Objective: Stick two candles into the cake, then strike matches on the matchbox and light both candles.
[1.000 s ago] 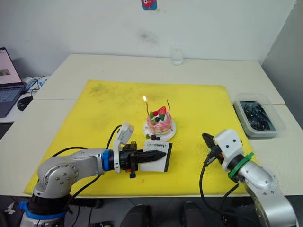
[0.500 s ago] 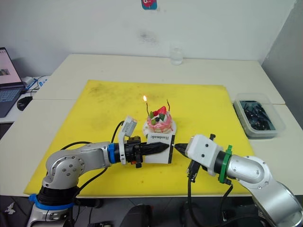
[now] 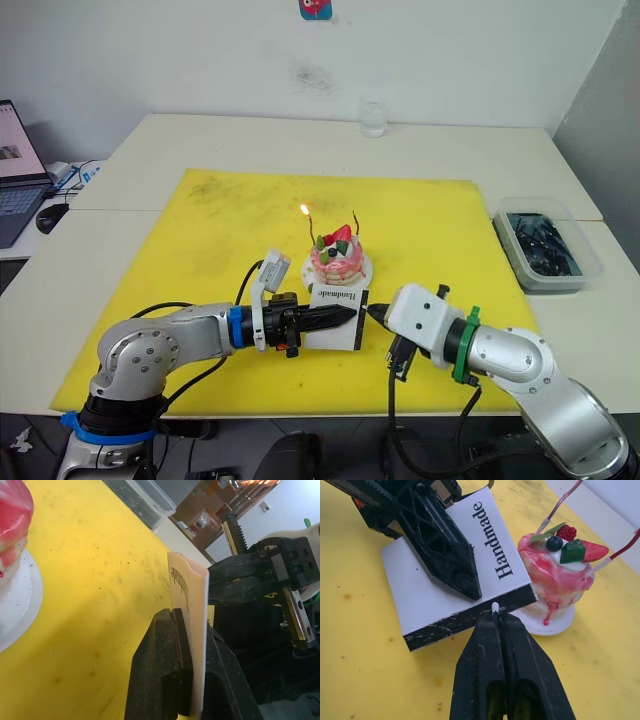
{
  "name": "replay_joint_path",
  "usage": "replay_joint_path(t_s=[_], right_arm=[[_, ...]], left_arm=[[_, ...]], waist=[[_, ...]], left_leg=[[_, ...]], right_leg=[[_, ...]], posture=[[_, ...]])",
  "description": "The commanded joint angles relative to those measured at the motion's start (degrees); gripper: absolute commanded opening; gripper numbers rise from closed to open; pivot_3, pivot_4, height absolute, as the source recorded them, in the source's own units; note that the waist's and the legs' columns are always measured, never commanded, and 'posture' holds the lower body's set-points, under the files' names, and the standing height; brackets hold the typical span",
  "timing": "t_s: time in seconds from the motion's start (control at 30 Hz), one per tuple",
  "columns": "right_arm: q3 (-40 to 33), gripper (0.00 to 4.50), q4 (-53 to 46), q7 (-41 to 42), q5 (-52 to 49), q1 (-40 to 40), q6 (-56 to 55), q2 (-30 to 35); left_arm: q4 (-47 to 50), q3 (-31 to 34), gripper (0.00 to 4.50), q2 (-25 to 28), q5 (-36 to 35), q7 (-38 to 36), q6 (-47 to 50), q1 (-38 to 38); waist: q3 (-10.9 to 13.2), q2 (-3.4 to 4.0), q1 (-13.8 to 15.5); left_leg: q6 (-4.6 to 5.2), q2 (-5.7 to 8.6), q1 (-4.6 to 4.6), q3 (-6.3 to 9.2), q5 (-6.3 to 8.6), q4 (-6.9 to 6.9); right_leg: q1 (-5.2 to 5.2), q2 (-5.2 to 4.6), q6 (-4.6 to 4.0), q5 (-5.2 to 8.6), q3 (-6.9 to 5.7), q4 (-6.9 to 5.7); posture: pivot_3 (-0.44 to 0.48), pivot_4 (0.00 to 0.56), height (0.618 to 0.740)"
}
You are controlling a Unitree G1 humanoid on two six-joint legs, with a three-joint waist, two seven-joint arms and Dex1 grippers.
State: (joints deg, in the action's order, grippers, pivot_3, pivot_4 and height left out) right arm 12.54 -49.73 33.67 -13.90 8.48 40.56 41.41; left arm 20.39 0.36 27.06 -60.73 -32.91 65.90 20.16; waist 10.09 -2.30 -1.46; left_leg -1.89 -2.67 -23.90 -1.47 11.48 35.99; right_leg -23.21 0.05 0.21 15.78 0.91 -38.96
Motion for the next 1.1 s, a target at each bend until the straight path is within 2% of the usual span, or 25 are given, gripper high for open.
replay_joint_path(t_s=[0.03,0.7,0.77,0.83,0.9,0.97,1.03,1.1], right_arm=[[0.0,0.01,-0.8,-0.4,1.1,0.6,-0.8,-0.3],[2.0,0.01,0.4,-2.8,3.1,3.2,3.5,-4.4],[-1.2,0.01,2.7,-8.3,5.3,4.4,7.7,-7.5],[-8.7,0.01,7.7,-12.4,8.2,7.2,7.7,-7.2],[-15.8,0.01,10.0,-12.5,7.5,8.7,8.1,-6.1],[-18.0,0.01,10.0,-11.2,6.3,8.3,8.1,-5.4],[-17.8,0.01,8.9,-11.1,4.9,8.5,9.1,-6.6],[-16.8,0.01,7.7,-11.2,3.9,9.1,10.1,-8.0]], left_arm=[[2.3,0.8,0.0,-0.3,-1.6,-0.1,-0.1,-0.2],[4.9,-3.8,0.0,1.3,1.4,-4.7,-2.4,-0.5],[6.7,-6.0,0.0,3.2,3.2,-7.5,-3.7,-1.4],[11.1,-4.8,0.0,8.5,4.4,-10.8,-5.5,-4.8],[14.0,1.9,0.0,15.8,3.2,-13.9,-5.5,-10.7],[14.6,8.3,0.0,21.2,2.6,-15.7,-5.6,-16.8],[14.5,11.1,0.0,22.9,2.0,-15.5,-6.4,-19.7],[14.6,11.4,0.0,22.0,1.0,-14.1,-6.7,-19.8]], waist=[[0.0,0.0,0.0],[0.0,0.0,0.0],[0.0,0.0,0.0],[0.0,0.02,-0.3],[0.0,0.01,-0.4],[0.0,0.02,-0.3],[0.0,0.05,-0.1],[0.0,0.14,0.1]], left_leg=[[0.0,0.0,0.0,0.0,0.0,0.0],[0.0,0.0,0.0,0.0,0.0,0.0],[0.0,-0.02,0.01,0.01,0.0,0.0],[-0.01,-0.02,0.02,-0.03,0.0,0.0],[-0.01,0.02,0.01,-0.17,0.0,-0.01],[-0.01,-0.04,0.0,-0.18,0.0,-0.06],[-0.01,-0.08,0.03,-0.04,0.0,-0.18],[-0.01,-0.1,0.07,0.01,0.0,-0.24]], right_leg=[[0.0,0.0,0.0,0.0,0.0,0.0],[0.0,0.0,0.0,0.0,0.0,0.0],[0.0,-0.01,0.0,0.0,-0.01,-0.01],[-0.01,-0.03,-0.01,-0.01,0.03,-0.02],[-0.07,-0.1,-0.02,-0.01,0.12,-0.04],[-0.11,-0.17,-0.08,0.02,0.11,-0.01],[-0.11,-0.15,-0.26,0.14,-0.05,-0.02],[-0.08,-0.12,-0.32,0.18,-0.15,-0.03]], posture=[[0.0,0.15,0.74],[0.0,0.15,0.74],[0.0,0.15,0.74],[0.0,0.15,0.74],[0.0,0.15,0.74],[0.0,0.15,0.74],[0.0,0.15,0.74],[0.0,0.15,0.74]])
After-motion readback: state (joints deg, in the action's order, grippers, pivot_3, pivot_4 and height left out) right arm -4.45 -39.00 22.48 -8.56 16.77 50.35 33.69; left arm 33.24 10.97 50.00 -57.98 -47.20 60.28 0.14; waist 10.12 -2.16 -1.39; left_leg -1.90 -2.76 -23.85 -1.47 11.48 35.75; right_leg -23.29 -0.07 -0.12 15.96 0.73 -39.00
